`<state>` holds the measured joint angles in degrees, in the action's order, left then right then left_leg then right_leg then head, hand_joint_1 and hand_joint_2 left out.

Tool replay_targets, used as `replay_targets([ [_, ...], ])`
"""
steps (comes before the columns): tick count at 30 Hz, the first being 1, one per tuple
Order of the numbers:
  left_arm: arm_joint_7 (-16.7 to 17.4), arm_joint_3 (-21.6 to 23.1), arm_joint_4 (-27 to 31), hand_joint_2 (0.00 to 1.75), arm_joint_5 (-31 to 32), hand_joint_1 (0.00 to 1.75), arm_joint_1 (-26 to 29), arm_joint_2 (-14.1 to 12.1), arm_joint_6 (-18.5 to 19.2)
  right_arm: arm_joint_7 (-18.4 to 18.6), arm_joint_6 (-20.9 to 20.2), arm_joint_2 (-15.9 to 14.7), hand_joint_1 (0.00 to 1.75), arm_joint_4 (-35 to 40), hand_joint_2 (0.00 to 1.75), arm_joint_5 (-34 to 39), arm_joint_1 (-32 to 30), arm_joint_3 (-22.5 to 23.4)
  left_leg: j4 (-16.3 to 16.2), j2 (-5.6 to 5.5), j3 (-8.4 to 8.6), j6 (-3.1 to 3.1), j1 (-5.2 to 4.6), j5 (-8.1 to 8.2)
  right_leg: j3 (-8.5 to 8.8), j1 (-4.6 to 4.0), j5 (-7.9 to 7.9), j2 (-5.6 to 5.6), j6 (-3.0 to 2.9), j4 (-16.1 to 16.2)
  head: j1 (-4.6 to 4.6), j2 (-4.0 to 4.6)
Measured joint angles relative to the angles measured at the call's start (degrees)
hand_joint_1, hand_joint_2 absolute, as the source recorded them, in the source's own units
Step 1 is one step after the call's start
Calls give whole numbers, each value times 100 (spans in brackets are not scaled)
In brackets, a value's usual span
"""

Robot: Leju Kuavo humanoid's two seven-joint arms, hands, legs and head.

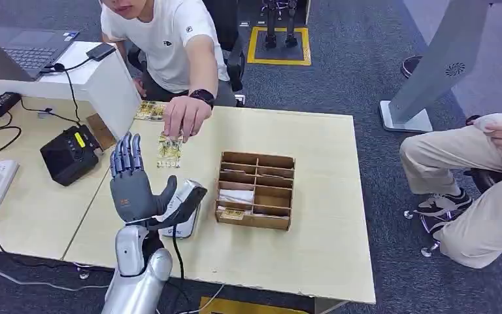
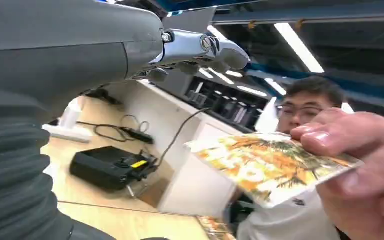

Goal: Pass the card to the sensor for recognition and then transmit it.

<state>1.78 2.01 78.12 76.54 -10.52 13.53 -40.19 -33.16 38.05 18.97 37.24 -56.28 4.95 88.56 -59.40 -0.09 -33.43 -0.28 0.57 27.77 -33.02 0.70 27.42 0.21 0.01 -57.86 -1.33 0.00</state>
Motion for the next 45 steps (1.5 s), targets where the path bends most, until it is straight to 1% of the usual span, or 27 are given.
replay_targets([
  [2,208,77,-92,175,-35,0,-99,-103,0,7,0,0,0,0,175,-18,0,0,0,0,0,0,0,-1,0,0,0,0,0,0,0,0],
  [6,475,168,-360,175,-66,0,-371,-300,0,7,0,0,0,-7,175,-127,10,0,0,-1,-1,2,0,-2,0,0,0,0,0,-1,0,0],
  [10,506,256,-691,175,-411,2,-748,-413,0,7,0,0,0,-13,175,-208,53,0,0,-2,-1,2,0,-3,0,0,-1,0,0,-1,0,0],
  [11,467,293,-771,175,-520,159,-829,-431,0,7,0,0,0,-13,175,-206,62,0,0,-2,-1,1,0,-3,0,0,-1,0,0,-1,0,0],
  [12,442,324,-836,175,-584,175,-895,-435,0,7,0,0,0,-13,175,-206,64,0,-1,-2,-1,1,0,-3,0,0,-1,0,0,-1,0,0],
  [15,340,398,-955,175,-701,175,-1006,-433,0,7,0,0,0,-13,175,-201,66,0,-1,-2,-1,1,-1,-3,0,0,-2,1,0,-1,0,0],
  [19,209,435,-975,175,-782,175,-1042,-424,0,7,0,0,0,-13,175,-184,66,0,-1,-1,-1,2,-1,-2,-1,0,-2,2,0,-1,0,0],
  [30,5,481,-975,175,-949,175,-1031,-418,-2,59,0,0,0,-15,175,-166,66,0,0,-1,-2,2,2,-2,-3,0,-1,3,0,-2,0,0],
  [35,-141,483,-971,175,-1086,175,-994,-413,-2,87,0,0,0,-15,175,-118,66,0,-1,-1,-2,2,1,-2,-2,0,-1,2,0,-2,0,0],
  [39,-270,483,-958,175,-1174,175,-952,-372,-2,90,0,0,0,-15,175,-99,67,0,-1,-2,-2,2,0,-3,0,0,-2,1,0,-2,0,0],
  [45,-377,481,-896,175,-1220,175,-913,-335,-2,105,0,0,0,-17,175,-96,68,0,-1,-3,-3,2,0,-2,0,0,-1,0,0,-1,0,0],
])
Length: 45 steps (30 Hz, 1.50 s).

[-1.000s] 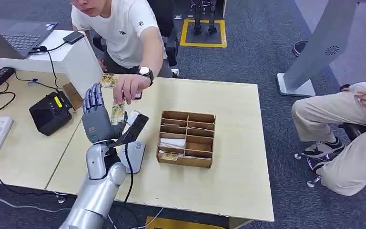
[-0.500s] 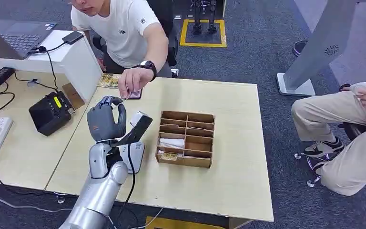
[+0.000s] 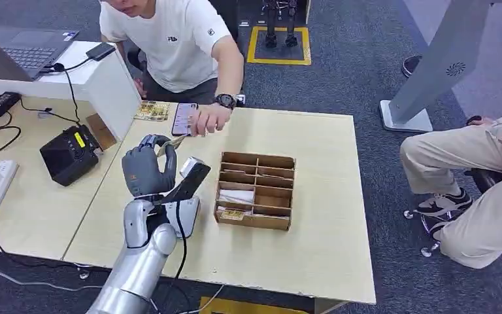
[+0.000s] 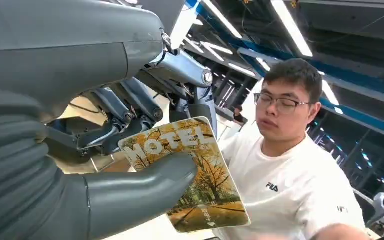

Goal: Pass the card to the sensor for recognition and then transmit it.

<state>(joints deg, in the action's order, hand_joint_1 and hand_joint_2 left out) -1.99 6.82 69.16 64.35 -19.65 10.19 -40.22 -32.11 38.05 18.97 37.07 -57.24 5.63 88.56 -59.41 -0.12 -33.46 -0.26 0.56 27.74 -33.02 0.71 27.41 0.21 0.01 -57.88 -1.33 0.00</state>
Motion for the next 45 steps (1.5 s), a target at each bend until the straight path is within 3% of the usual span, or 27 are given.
replay_targets([
  [14,-4,-260,577,175,422,175,610,-72,-2,98,0,0,0,-17,175,101,-1,0,1,-2,-2,0,1,0,0,0,1,-1,1,0,0,0],
  [19,238,-457,708,175,743,175,935,-147,-2,100,0,0,0,-17,175,122,-1,0,2,-1,-1,0,1,0,0,0,2,-1,1,0,0,0],
  [28,540,-592,553,175,988,175,1412,-238,0,144,0,0,0,-15,175,201,-2,0,2,-5,-2,0,1,1,0,0,3,-3,2,0,0,0],
  [41,551,-595,474,175,990,175,1475,-289,0,175,0,0,0,-15,175,190,-1,0,1,-5,-2,1,1,1,1,0,3,-3,2,0,0,0],
  [45,765,-595,258,175,1001,175,1485,-289,20,175,0,0,0,-13,175,190,-2,0,1,-4,-1,1,1,1,0,0,3,-2,2,0,0,0],
])
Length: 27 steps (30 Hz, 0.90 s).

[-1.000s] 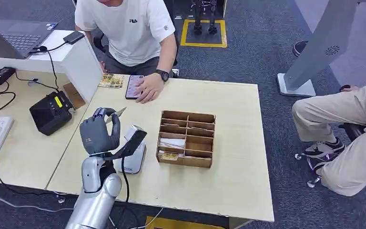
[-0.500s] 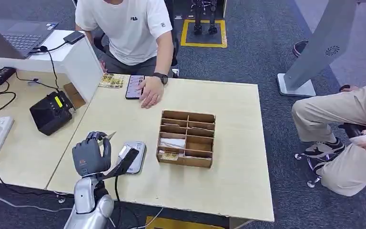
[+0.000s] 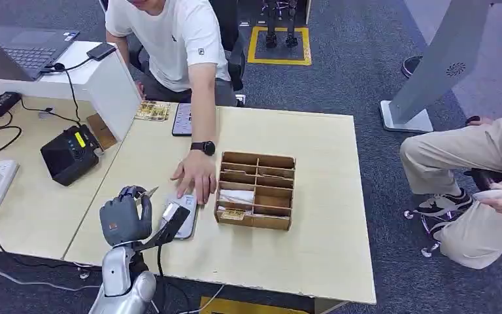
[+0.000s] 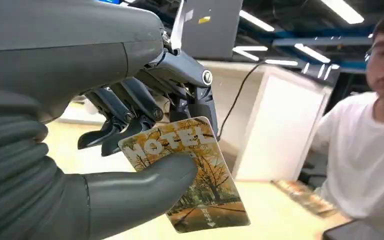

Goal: Pass the card to the sensor for recognition and then transmit it.

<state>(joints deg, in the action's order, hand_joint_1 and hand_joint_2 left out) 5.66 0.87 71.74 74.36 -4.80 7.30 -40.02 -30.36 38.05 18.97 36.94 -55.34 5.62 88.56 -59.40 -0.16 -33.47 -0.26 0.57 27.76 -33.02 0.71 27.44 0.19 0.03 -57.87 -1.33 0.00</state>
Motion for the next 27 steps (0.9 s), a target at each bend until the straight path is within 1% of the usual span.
replay_targets([
  [10,258,57,-696,175,-28,175,38,-2,166,120,0,0,0,50,175,-94,-1,0,0,-1,1,0,-1,0,0,1,0,-1,0,1,0,0],
  [19,258,212,-1063,175,-229,175,45,-2,164,144,0,0,0,114,175,-107,-2,0,0,-7,2,-1,-2,0,3,1,0,-8,0,1,0,0],
  [25,247,326,-1200,175,-282,175,30,-2,203,249,0,0,0,168,175,-208,-4,0,0,-11,5,-1,-3,-1,9,3,0,-15,1,2,0,0],
  [27,240,345,-1227,175,-291,175,25,-2,203,227,0,0,0,177,175,-195,-4,0,0,-12,8,-1,-3,-1,11,3,0,-16,1,2,2,0],
])
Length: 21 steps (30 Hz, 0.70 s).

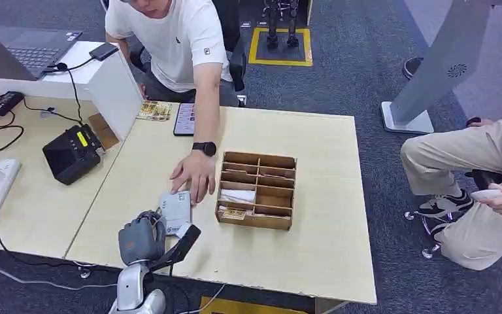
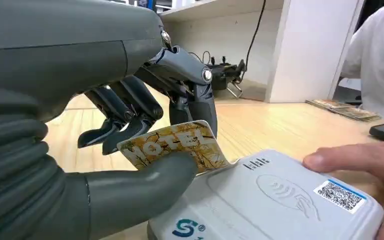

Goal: Pass the card to the sensor for recognition and then transmit it.

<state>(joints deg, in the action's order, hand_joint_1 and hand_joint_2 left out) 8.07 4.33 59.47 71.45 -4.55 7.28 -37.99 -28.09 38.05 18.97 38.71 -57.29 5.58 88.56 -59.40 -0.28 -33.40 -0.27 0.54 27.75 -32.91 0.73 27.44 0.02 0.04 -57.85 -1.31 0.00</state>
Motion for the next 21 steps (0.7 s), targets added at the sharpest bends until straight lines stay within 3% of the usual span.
replay_targets([
  [14,-99,107,-101,175,-114,175,-36,0,-153,-72,0,0,0,13,175,7,0,0,0,-31,9,-5,-2,-4,20,2,0,-30,1,2,-2,0],
  [21,-560,138,9,175,-92,175,-33,171,-240,-114,0,0,0,11,175,-24,0,0,0,-39,11,-8,-5,-6,25,3,0,-40,1,3,-2,0],
])
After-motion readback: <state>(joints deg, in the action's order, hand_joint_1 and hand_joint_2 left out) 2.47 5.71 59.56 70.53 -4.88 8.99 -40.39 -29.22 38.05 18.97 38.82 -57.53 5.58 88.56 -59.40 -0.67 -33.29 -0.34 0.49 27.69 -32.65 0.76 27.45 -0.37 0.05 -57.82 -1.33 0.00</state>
